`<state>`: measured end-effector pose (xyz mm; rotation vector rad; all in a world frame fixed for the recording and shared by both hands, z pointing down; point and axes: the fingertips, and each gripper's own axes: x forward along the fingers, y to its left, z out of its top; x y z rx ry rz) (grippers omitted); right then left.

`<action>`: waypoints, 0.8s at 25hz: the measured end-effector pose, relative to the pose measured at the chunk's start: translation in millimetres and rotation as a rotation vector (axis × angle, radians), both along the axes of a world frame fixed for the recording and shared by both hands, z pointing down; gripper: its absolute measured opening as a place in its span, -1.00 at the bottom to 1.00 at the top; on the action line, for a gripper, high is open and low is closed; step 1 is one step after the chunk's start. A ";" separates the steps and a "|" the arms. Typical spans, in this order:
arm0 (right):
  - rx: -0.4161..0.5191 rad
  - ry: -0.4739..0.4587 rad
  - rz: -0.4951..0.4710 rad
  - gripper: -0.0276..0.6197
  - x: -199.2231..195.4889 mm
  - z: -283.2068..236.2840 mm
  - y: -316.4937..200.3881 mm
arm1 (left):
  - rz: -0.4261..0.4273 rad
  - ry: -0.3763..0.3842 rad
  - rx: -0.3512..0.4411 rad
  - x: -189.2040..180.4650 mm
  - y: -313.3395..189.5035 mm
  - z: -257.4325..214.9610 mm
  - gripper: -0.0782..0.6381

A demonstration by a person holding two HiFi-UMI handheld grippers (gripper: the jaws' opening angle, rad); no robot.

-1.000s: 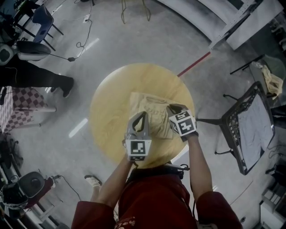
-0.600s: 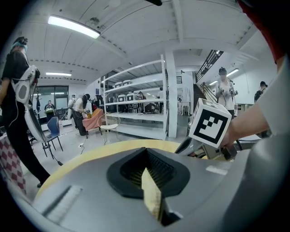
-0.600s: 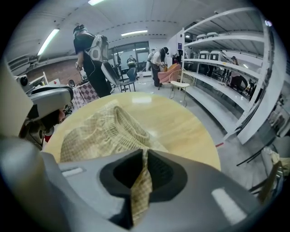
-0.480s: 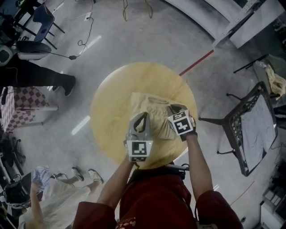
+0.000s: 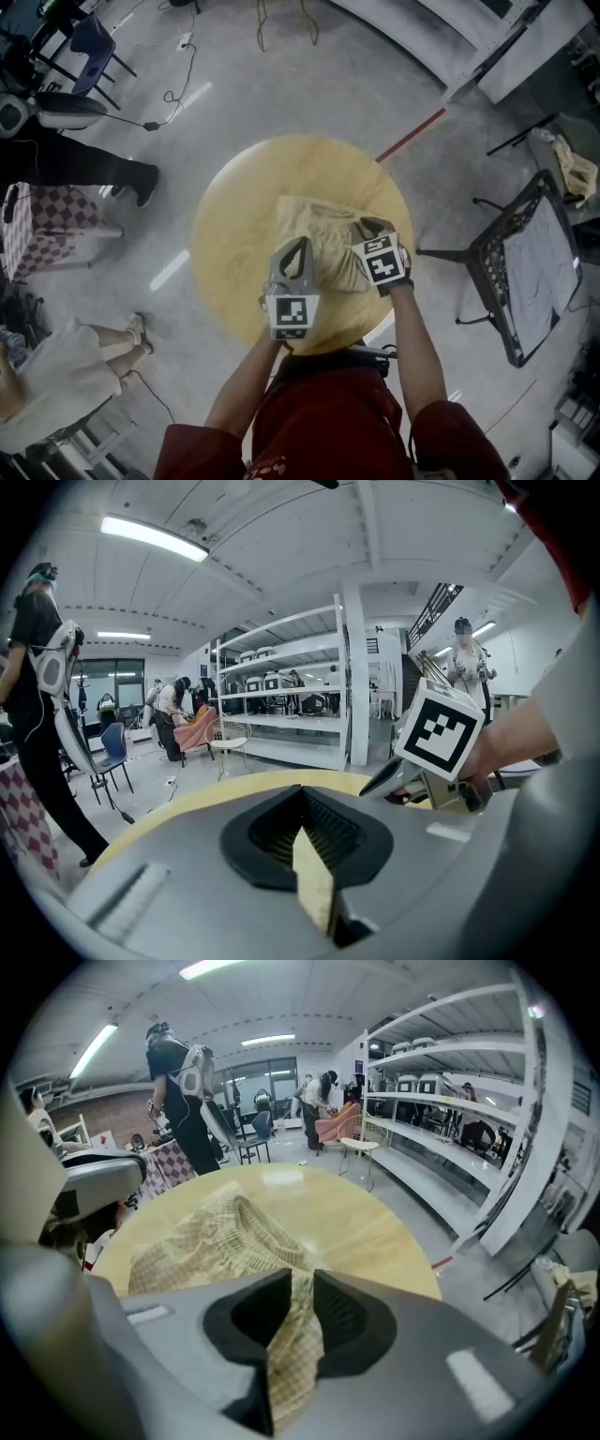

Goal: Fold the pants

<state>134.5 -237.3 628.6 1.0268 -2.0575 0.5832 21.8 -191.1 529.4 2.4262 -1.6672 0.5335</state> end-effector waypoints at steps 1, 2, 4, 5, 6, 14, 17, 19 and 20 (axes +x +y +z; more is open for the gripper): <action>0.017 -0.008 0.012 -0.72 0.2 -4.9 -0.5 | -0.004 0.006 0.003 -1.0 0.5 -2.4 -0.76; 0.035 -0.017 0.024 -0.70 0.7 -10.1 -1.4 | -0.008 0.014 0.008 -1.9 0.9 -5.0 -0.76; 0.075 -0.040 0.051 -0.68 0.4 -22.0 -2.2 | -0.010 0.022 0.021 -4.8 2.6 -10.9 -0.76; 0.097 -0.052 0.064 -0.67 -1.1 -29.1 -0.7 | -0.010 0.020 0.026 -7.3 5.0 -13.2 -0.76; 0.121 -0.062 0.077 -0.66 -3.0 -36.4 2.1 | -0.011 0.015 0.031 -10.4 8.5 -15.1 -0.76; 0.433 -0.156 0.170 -0.66 -19.2 -125.0 40.5 | -0.047 0.049 0.119 -36.7 36.8 -53.8 -0.76; 0.550 -0.193 0.219 -0.66 -19.2 -162.2 64.8 | -0.078 0.071 0.168 -49.7 54.4 -76.3 -0.76; 0.593 -0.234 0.245 -0.66 -19.9 -185.2 82.6 | -0.092 0.085 0.207 -59.2 67.8 -91.0 -0.76; 0.612 -0.248 0.250 -0.66 -21.0 -196.3 92.2 | -0.099 0.087 0.225 -64.1 74.8 -98.7 -0.76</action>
